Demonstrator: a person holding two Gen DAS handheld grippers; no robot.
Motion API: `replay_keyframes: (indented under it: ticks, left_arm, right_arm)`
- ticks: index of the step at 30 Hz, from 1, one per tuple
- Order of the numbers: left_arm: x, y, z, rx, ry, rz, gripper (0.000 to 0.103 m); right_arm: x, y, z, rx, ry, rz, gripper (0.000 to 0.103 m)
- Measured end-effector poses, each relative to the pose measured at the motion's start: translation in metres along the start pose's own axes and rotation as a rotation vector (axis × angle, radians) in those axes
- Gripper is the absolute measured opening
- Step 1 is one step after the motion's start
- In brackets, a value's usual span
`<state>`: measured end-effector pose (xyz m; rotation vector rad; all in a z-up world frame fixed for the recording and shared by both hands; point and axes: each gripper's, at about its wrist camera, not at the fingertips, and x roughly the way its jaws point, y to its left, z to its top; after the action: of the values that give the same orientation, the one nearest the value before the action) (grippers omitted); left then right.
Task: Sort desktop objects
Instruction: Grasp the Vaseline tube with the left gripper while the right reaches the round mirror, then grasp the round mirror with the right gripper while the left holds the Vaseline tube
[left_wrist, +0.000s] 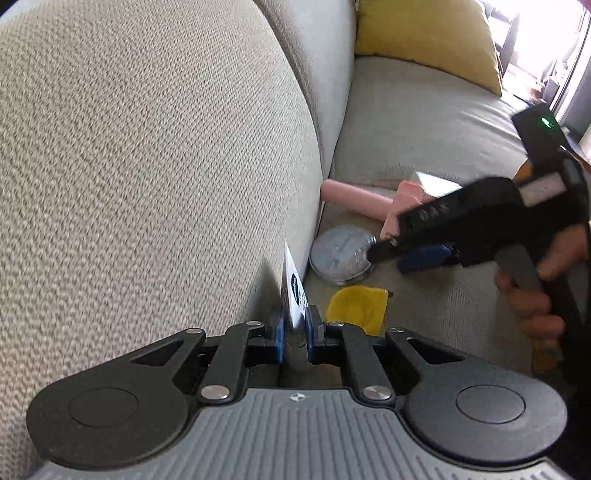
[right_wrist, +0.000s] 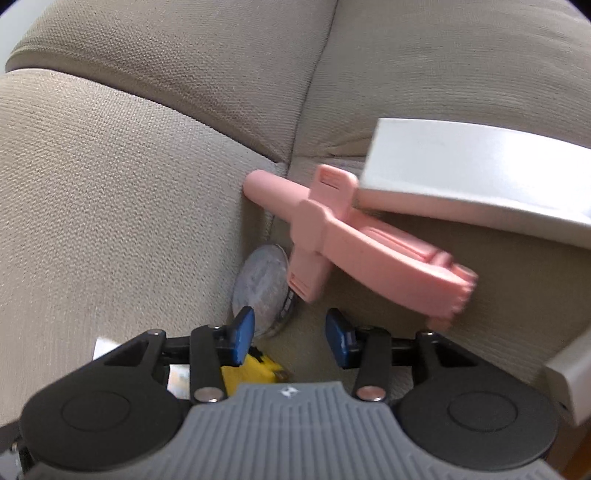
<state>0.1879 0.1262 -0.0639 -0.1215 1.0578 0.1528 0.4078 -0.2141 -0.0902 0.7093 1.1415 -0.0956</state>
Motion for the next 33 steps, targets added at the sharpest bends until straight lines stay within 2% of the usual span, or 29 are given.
replay_keyframes:
  ticks: [4, 7, 10, 14, 19, 24, 29, 33]
  left_arm:
    - [-0.002, 0.001, -0.002, -0.008, 0.023, 0.005, 0.012]
    - [-0.001, 0.001, -0.002, -0.008, 0.035, 0.006, 0.012]
    - [-0.003, 0.001, -0.001, -0.014, 0.046, 0.008, 0.012]
    - [-0.007, 0.001, 0.004, -0.008, 0.063, 0.02, 0.013]
    - [-0.009, -0.002, 0.009, 0.001, 0.072, 0.038, 0.015]
    - [-0.014, -0.007, 0.019, 0.006, 0.056, 0.045, 0.021]
    - [-0.014, -0.007, 0.028, -0.012, 0.044, 0.039, 0.022]
    - [-0.012, -0.009, 0.036, -0.002, 0.051, 0.045, 0.022]
  right_arm:
    - [0.01, 0.006, 0.008, 0.003, 0.012, 0.011, 0.044]
    - [0.016, 0.008, 0.012, -0.008, 0.021, 0.014, 0.033]
    - [0.017, 0.01, 0.015, -0.016, 0.021, 0.012, 0.028]
    - [0.008, 0.026, 0.01, -0.123, -0.014, -0.017, 0.025]
    - [-0.005, 0.048, 0.001, -0.261, -0.05, -0.011, 0.019]
    - [-0.009, 0.073, -0.007, -0.44, -0.073, -0.026, 0.019]
    - [-0.005, 0.075, -0.001, -0.46, -0.055, 0.0, 0.021]
    - [0.0, 0.075, 0.002, -0.478, -0.053, -0.018, 0.022]
